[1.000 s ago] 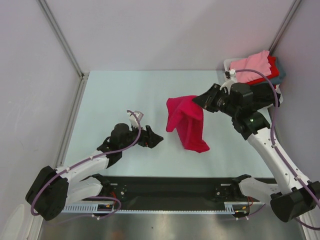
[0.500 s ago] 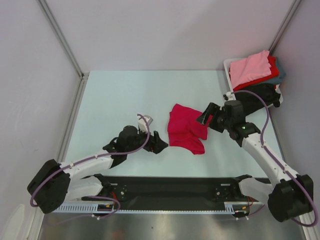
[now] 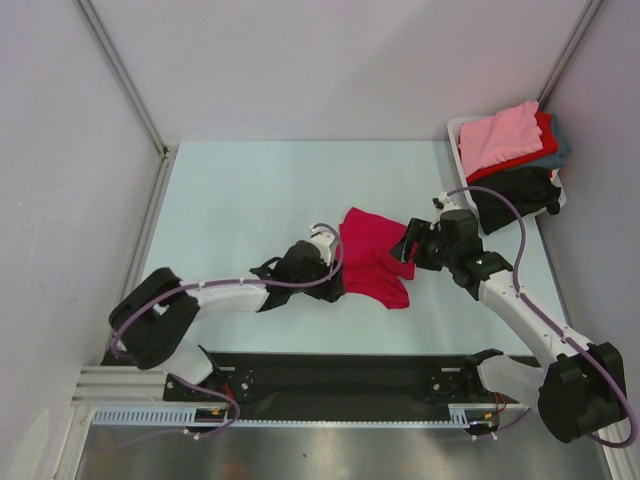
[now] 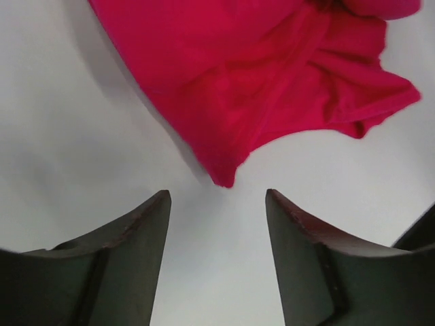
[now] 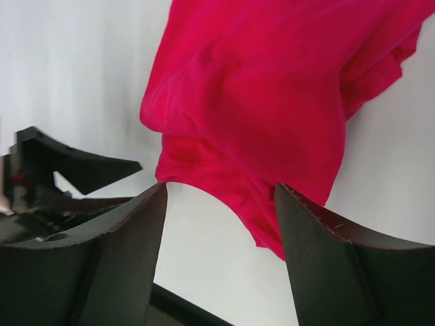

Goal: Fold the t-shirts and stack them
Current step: Flatten the tshirt out

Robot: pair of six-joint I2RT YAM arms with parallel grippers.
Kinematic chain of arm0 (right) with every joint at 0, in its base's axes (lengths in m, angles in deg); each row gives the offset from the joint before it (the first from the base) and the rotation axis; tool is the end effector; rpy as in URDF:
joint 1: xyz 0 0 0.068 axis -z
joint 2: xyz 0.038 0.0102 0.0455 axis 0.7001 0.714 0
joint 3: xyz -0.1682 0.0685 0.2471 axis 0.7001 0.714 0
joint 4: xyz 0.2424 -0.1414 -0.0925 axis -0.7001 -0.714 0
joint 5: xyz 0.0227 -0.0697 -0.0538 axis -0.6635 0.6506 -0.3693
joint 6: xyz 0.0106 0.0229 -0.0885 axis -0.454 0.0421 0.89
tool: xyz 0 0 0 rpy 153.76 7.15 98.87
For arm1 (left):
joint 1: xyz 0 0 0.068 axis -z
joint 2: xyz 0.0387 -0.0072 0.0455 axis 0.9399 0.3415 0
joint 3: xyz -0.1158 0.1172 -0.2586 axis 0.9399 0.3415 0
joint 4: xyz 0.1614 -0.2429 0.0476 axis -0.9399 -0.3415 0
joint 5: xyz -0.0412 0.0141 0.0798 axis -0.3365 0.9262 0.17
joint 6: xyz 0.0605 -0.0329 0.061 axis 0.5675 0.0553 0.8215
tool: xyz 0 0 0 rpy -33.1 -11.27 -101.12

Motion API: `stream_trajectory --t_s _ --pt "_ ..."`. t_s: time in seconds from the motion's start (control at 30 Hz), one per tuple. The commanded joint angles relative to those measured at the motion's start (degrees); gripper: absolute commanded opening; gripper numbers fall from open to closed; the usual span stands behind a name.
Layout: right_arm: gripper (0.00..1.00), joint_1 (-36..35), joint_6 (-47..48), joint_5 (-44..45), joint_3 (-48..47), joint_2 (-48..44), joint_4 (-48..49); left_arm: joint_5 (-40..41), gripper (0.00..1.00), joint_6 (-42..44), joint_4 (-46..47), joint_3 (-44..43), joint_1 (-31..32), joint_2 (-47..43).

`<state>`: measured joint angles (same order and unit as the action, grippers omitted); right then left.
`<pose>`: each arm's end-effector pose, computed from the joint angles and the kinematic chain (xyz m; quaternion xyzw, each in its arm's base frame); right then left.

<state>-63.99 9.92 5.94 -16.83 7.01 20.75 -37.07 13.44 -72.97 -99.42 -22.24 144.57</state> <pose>0.2680 0.1115 0.2395 0.0271 0.8944 0.2550 0.3664 0.2307 -0.2621 0.1475 0.1987 0.8759 -0.2797 0.3393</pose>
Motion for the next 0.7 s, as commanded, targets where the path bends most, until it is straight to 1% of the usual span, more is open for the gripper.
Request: stream_trajectory --t_s 0.0,0.03,0.07,0.13,0.2,0.23,0.27,0.37,0.5,0.53,0.57,0.6,0.63,0.67 --pt "0.70 -0.3 0.9 -0.1 0.0 -0.3 5.7 3.5 0.63 -1.3 -5.2 -8.1 0.5 5.8" --pt "0.70 -0.2 0.5 -0.2 0.2 -0.5 6.4 3.4 0.62 -1.5 -6.7 -9.8 0.5 7.5" --pt "0.70 -0.2 0.2 -0.3 0.8 -0.6 6.9 5.5 0.60 -1.7 -8.9 -12.7 0.5 10.7" --pt "0.71 -0.3 -0.3 -0.4 1.3 -0.3 8.3 5.3 0.59 -2.0 -9.3 -14.9 0.8 13.2" --pt "0.72 -0.4 -0.3 -0.5 1.3 0.9 9.0 5.1 0.47 -2.1 -11.0 -16.6 1.3 15.9" --pt "0.72 -0.4 -0.4 -0.6 1.2 1.5 8.9 5.2 0.38 -2.1 -11.2 -16.9 1.3 16.5" --pt "0.72 -0.3 -0.4 -1.0 0.9 2.1 8.8 6.2 0.25 -2.3 -11.3 -16.8 1.4 16.7" --pt "0.72 -1.5 -0.1 0.3 -0.1 4.2 8.7 7.9 0.00 -2.6 -11.5 -15.0 1.4 15.0" --pt "0.79 -4.9 0.7 5.8 -3.2 7.8 5.9 8.6 0.00 -3.3 -11.0 -10.1 1.4 6.7" --pt "0.79 -7.3 1.1 7.3 -5.1 9.5 5.3 8.5 0.00 -3.6 -10.6 -9.1 1.3 5.3" --pt "0.80 -8.6 1.8 10.2 -6.1 10.5 4.3 8.0 0.00 -4.1 -10.4 -7.5 1.3 4.2" --pt "0.79 -10.0 2.0 11.3 -7.4 11.5 3.5 6.7 0.00 -4.5 -10.2 -6.7 1.3 3.4" --pt "0.78 -12.6 2.3 14.8 -9.6 13.6 2.8 5.4 0.00 -5.4 -10.0 -5.8 1.4 2.2" --pt "0.77 -14.0 2.6 16.3 -10.9 14.4 1.6 4.3 0.00 -5.7 -10.0 -5.2 1.3 1.8"
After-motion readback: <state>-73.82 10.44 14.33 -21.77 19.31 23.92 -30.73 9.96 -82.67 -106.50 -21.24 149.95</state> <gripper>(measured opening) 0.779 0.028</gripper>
